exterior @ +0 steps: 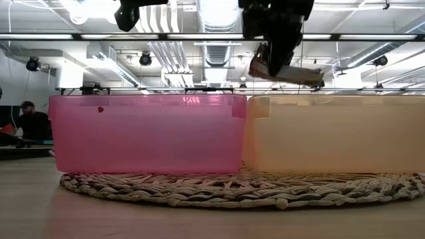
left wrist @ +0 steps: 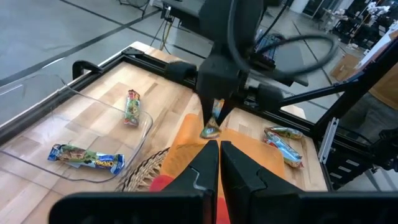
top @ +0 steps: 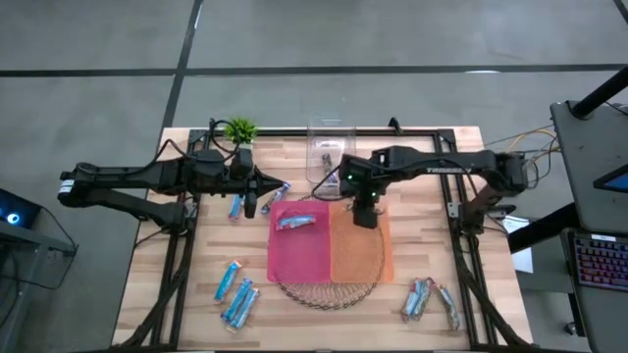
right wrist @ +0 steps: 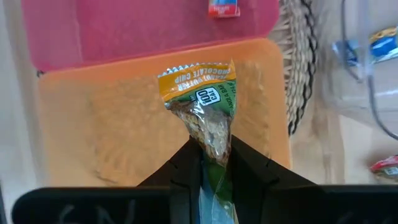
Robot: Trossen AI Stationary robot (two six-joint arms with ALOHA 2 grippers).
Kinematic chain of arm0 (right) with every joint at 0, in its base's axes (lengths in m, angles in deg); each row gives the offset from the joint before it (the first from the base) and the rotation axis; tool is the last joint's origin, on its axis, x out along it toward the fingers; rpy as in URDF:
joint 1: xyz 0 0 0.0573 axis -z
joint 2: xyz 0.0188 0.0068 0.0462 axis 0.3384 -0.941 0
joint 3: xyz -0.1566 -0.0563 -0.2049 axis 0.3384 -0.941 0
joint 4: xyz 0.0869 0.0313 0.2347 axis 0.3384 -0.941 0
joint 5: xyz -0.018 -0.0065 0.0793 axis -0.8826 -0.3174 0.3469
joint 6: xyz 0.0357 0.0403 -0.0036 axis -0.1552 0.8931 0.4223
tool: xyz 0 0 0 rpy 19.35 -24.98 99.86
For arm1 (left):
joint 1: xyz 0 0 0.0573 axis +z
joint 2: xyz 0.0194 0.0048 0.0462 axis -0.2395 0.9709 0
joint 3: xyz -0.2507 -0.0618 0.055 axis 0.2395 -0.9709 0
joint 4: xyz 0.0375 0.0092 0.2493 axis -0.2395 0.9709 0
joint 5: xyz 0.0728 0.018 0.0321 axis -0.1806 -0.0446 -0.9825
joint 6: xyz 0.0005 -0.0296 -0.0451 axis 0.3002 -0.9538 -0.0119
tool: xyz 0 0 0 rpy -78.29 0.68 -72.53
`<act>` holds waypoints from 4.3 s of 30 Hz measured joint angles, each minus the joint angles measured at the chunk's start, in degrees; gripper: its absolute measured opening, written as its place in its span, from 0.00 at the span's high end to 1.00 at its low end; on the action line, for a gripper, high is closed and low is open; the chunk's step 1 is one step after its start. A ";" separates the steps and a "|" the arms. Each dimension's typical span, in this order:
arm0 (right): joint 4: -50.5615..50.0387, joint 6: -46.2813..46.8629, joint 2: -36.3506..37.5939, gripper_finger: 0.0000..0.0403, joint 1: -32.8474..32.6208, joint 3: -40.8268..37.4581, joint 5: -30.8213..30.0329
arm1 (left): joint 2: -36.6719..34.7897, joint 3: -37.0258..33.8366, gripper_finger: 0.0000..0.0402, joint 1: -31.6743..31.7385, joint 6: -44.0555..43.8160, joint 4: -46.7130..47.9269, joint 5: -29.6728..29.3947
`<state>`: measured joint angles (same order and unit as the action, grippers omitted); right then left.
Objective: Pick and place Granola Bars by type
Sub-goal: Put the yellow granola bar into the orange bin, then put the red granola bar into the red bin
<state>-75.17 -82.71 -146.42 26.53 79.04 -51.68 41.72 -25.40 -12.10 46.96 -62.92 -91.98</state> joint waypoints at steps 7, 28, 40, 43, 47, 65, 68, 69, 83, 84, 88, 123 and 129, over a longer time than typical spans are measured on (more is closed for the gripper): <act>1.59 -0.19 -4.99 0.85 -0.31 0.00 -0.01 | 0.00 0.00 1.00 0.00 0.00 0.36 -0.03; 5.85 -1.68 -9.56 0.85 -0.51 -0.04 0.07 | 0.00 0.00 1.00 -0.04 -0.09 1.26 0.22; 5.88 -1.77 -9.52 0.85 -0.51 -0.26 0.08 | 0.00 0.00 1.00 -0.04 -0.22 1.21 0.27; 5.98 -1.79 -9.50 0.85 -0.51 -0.73 0.09 | 0.00 0.00 1.00 -0.04 -0.22 1.21 0.29; 6.04 -1.92 -9.50 0.81 -0.51 -1.57 0.11 | 0.00 0.00 1.00 -0.04 -0.22 1.19 0.32; 6.48 -1.10 -9.46 0.58 -0.51 -2.32 0.08 | 0.00 0.00 1.00 0.00 -0.22 1.17 0.31; 6.46 -1.12 -9.39 0.60 -0.51 -2.32 0.11 | 0.00 0.00 1.00 0.00 -0.20 1.17 0.29; 6.48 -1.16 -9.36 0.61 -0.51 -2.32 0.20 | 0.00 0.00 1.00 0.00 -0.20 1.17 0.29; 4.87 -2.27 -7.57 0.92 -1.37 -2.04 1.28 | 0.00 0.00 1.00 -0.07 -0.20 1.17 0.29; 4.86 -2.98 -7.10 0.94 -1.51 -1.97 2.09 | 0.00 0.00 1.00 -0.07 -0.20 1.19 0.29; 5.01 -4.13 -4.58 0.98 -1.60 -1.97 5.06 | 0.00 0.00 1.00 -0.07 -0.07 1.37 0.29; 6.47 2.10 18.77 0.98 -1.73 -3.33 0.26 | -2.56 10.27 1.00 -0.02 -11.39 33.49 -7.37; 6.49 1.69 18.11 0.98 -1.73 -4.06 0.27 | -0.15 12.52 1.00 0.00 -18.57 43.06 -7.97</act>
<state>-68.68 -81.02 -128.31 24.80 74.98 -51.41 41.57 -12.88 -12.10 28.40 -19.86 -99.95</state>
